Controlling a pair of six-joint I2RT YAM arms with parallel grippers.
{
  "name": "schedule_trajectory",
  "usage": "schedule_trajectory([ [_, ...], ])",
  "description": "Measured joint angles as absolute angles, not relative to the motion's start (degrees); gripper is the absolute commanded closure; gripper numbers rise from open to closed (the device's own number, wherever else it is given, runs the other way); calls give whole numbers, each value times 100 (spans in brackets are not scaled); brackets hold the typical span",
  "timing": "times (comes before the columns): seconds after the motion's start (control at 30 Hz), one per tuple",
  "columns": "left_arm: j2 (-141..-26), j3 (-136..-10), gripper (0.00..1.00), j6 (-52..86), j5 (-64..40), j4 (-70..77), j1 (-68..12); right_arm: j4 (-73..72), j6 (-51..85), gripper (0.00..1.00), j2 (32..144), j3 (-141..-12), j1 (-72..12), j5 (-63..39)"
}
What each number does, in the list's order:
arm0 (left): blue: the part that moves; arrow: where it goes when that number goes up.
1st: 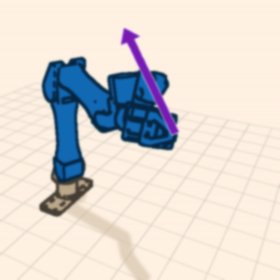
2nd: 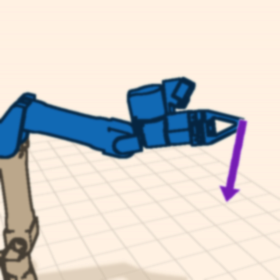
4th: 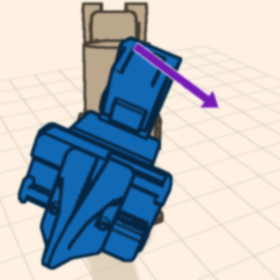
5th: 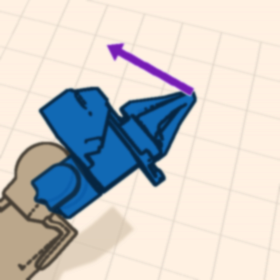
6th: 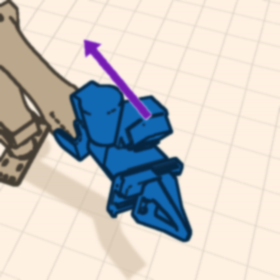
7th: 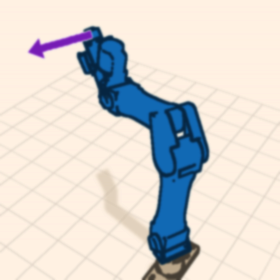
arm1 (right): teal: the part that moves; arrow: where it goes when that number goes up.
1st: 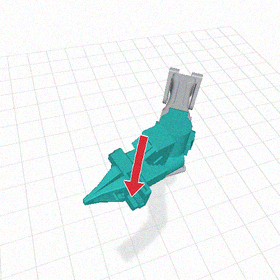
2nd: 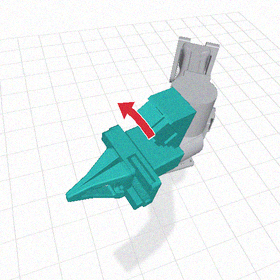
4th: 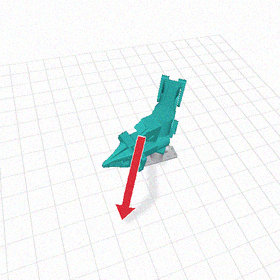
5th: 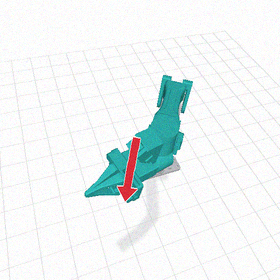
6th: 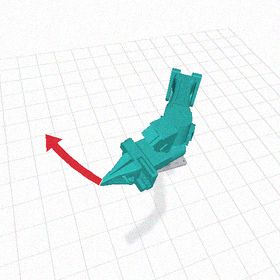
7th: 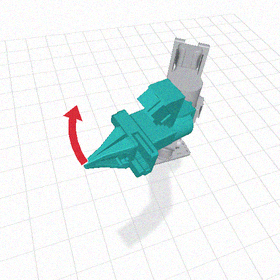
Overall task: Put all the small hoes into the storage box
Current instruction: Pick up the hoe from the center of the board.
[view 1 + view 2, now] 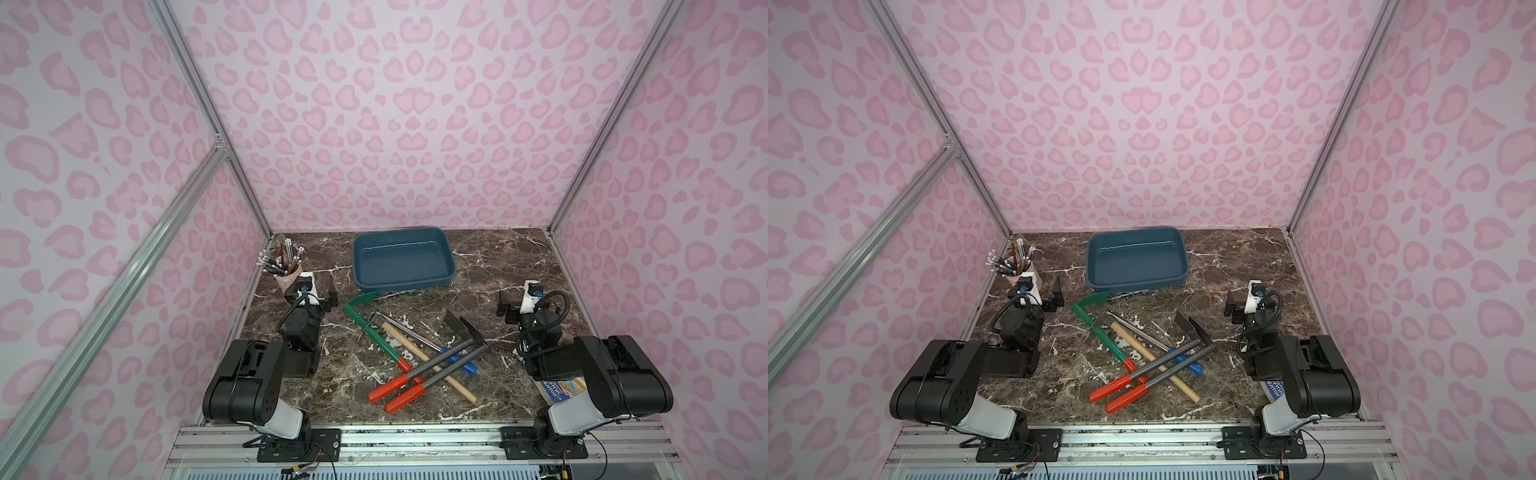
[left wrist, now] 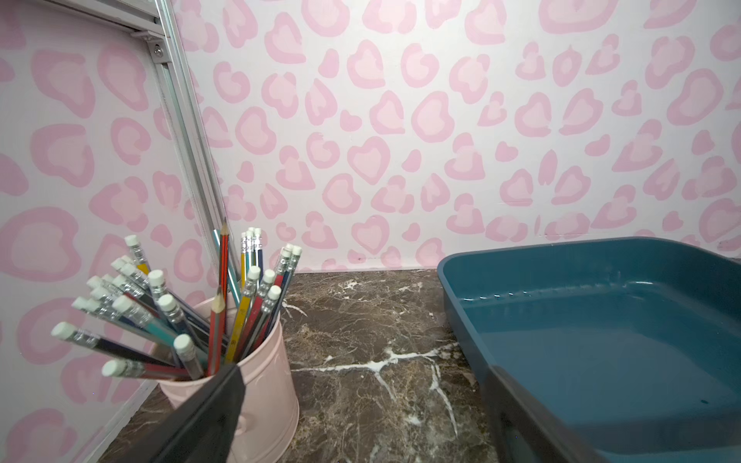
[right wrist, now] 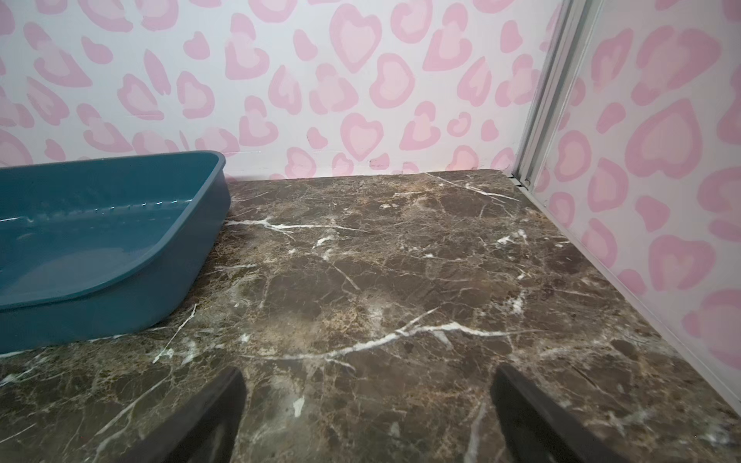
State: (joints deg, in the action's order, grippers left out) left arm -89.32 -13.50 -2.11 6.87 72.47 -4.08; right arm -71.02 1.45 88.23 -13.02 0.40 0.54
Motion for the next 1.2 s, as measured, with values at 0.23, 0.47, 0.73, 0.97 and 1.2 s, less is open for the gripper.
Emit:
schedule_trajectory([
  [0.23,-8932,-1350,4,-211,687,7247,-408,-7102,145,0,8823,-1302,40,54],
  [0.47,-8932,-1350,4,-211,687,7247,-408,-7102,148,0,8823,-1302,45,56],
  [0.73,-8932,-1350,4,-211,687,7247,-408,-7102,148,0,8823,-1302,45,56],
  [0.97,-8932,-1347,4,-211,687,7247,-408,-7102,148,0,8818,-1302,45,56],
  [1.2,-8792,-1629,4,-301,480,6901,-434,-6930,152,0,8663,-1350,45,82],
])
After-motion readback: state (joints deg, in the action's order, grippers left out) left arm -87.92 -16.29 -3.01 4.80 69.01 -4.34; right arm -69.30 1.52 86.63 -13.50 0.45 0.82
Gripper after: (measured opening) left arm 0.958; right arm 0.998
